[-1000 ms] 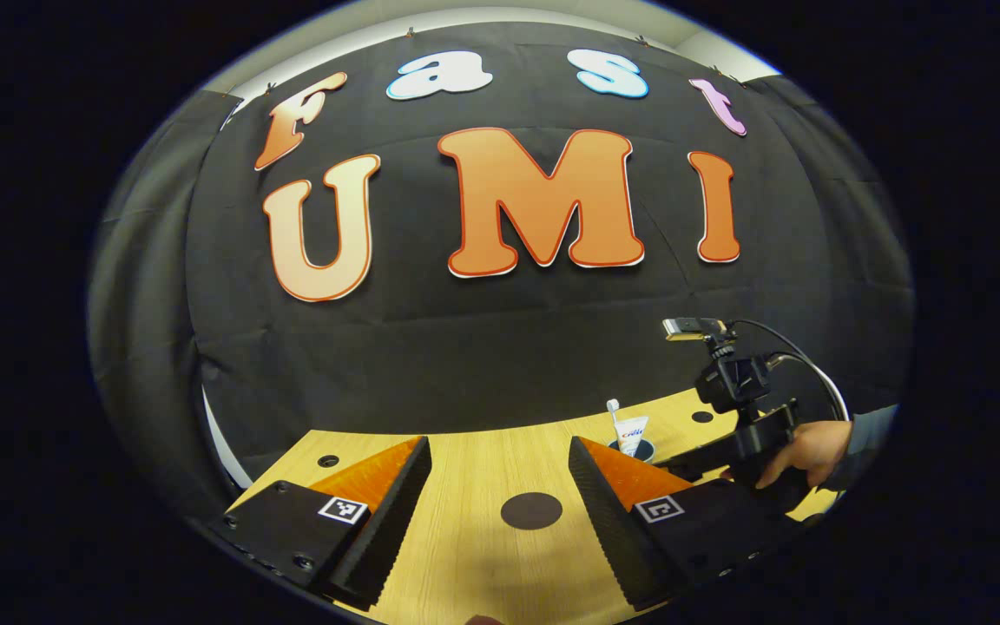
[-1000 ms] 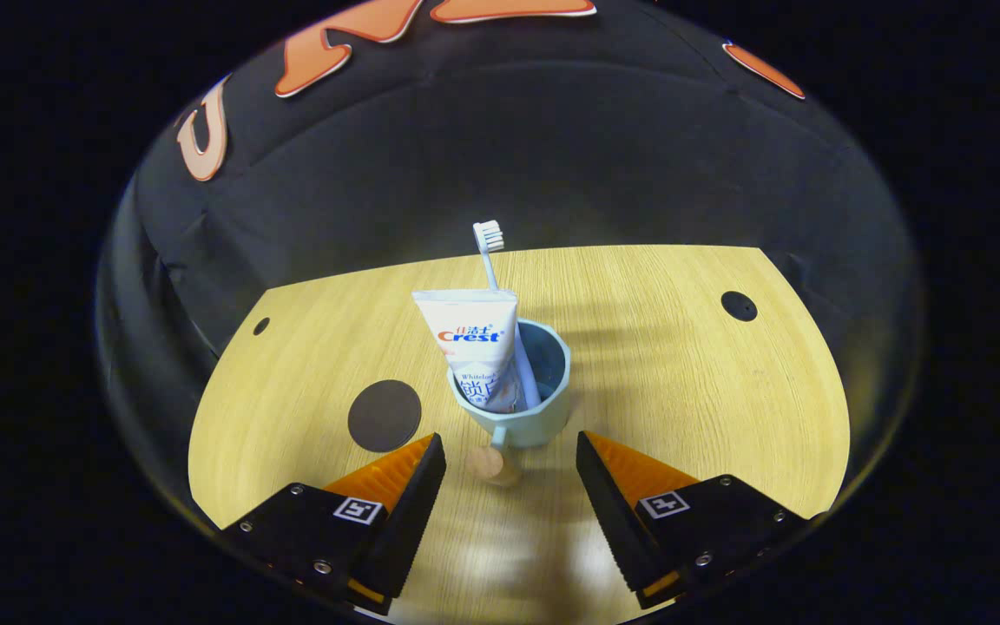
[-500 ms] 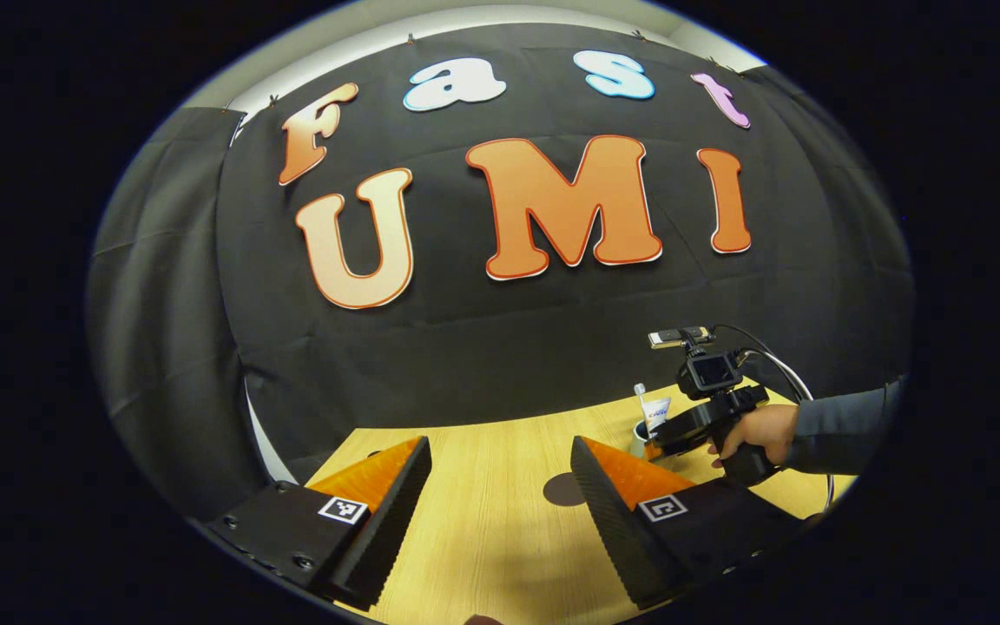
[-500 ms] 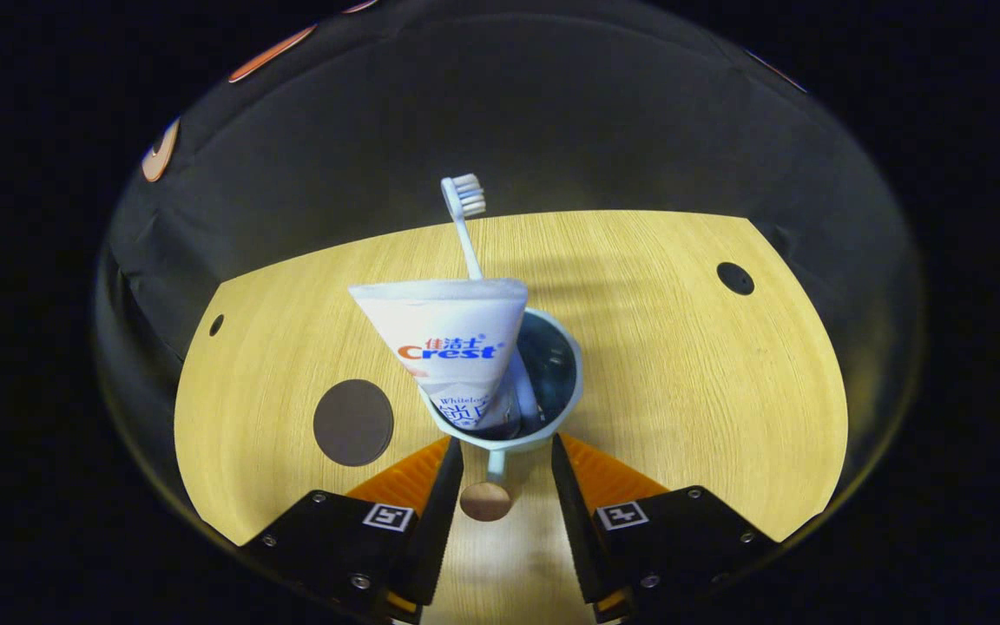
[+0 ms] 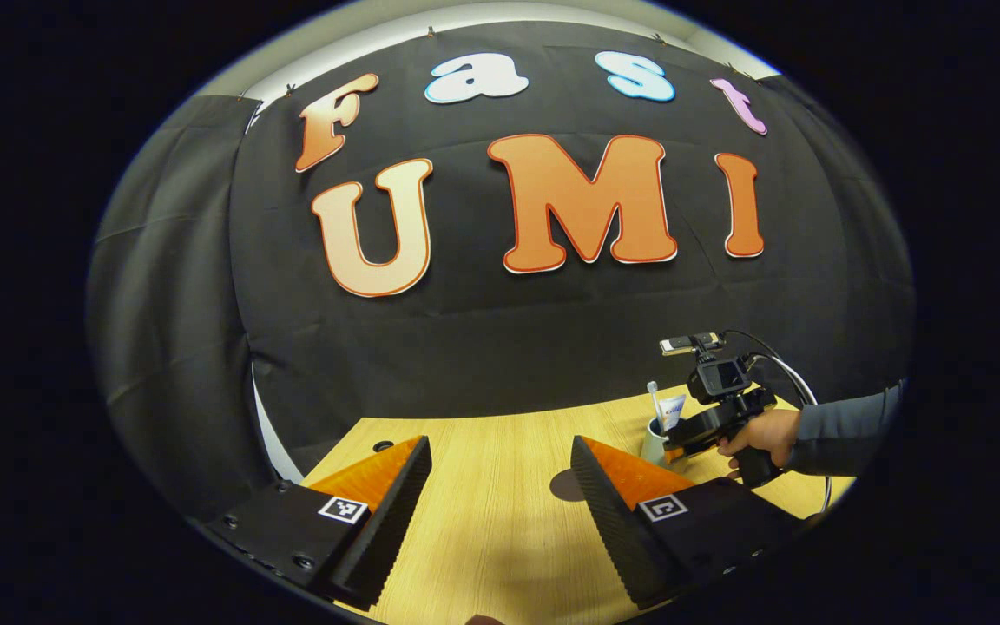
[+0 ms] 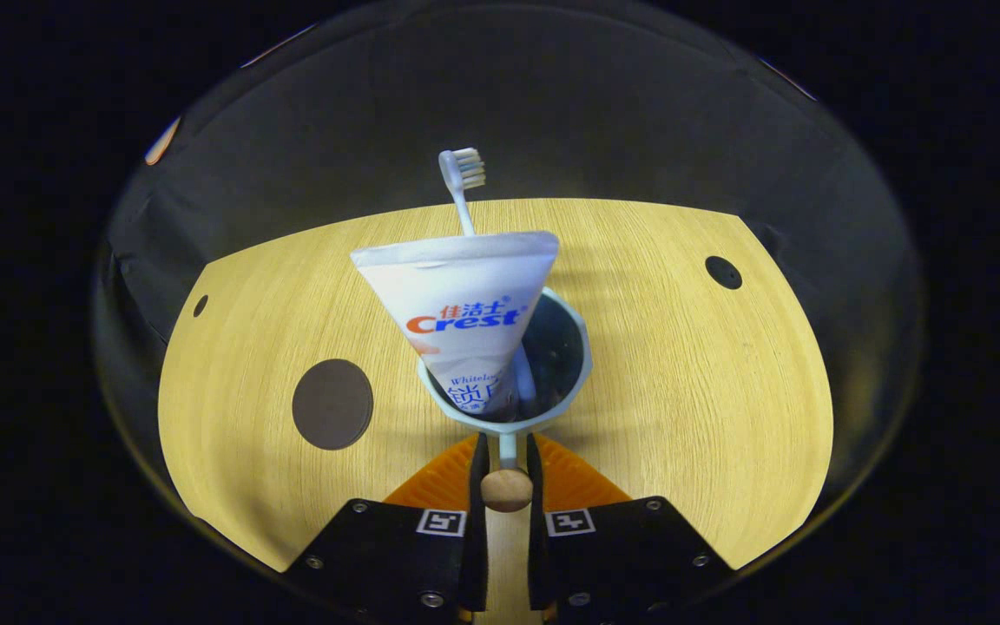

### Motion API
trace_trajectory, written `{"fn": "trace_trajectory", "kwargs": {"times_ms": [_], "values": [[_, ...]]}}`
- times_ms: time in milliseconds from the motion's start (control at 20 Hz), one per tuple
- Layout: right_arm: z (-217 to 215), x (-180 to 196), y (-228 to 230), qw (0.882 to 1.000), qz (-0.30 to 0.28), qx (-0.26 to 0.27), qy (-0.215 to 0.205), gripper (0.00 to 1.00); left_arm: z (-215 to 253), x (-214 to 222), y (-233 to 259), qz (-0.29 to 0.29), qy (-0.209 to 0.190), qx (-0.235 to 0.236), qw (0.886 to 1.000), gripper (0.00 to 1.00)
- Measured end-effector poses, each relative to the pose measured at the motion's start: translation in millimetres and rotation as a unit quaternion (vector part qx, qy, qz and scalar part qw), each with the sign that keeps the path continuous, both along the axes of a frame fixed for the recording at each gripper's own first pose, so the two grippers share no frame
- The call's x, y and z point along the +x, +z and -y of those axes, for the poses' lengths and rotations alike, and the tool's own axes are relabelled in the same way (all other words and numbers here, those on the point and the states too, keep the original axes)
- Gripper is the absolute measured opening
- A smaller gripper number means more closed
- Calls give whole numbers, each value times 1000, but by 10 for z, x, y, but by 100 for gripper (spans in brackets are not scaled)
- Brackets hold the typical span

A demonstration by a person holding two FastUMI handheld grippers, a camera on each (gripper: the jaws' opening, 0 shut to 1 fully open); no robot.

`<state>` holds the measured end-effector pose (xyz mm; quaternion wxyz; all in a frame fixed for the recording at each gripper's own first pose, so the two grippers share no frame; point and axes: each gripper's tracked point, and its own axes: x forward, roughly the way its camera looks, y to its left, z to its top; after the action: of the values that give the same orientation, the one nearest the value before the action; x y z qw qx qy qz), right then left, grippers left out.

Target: Put the toothbrush and toothpaste on the desktop into the cup, then pick up the cup and place it on the coaster on the desktop.

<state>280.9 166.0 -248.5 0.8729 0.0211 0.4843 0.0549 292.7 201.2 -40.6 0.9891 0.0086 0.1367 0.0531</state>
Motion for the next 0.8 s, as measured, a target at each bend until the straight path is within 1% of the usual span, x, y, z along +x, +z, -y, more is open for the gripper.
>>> {"fn": "trace_trajectory", "kwargs": {"times_ms": [100,350,500,650,800], "values": [[0,3,21,1000,-2,3,1,17,-8,0,0,2,-3,-2,1000,97],[-46,66,18,999,22,18,15,16,-53,-23,17,9,-6,-7,1000,97],[-26,99,18,998,38,14,47,16,-104,-36,10,11,-8,-12,1000,97],[-43,97,15,996,38,23,72,16,-163,-60,-10,11,-6,-19,1000,97],[-11,137,55,995,40,17,93,16,-271,-63,-53,8,-3,-24,1000,97]]}}
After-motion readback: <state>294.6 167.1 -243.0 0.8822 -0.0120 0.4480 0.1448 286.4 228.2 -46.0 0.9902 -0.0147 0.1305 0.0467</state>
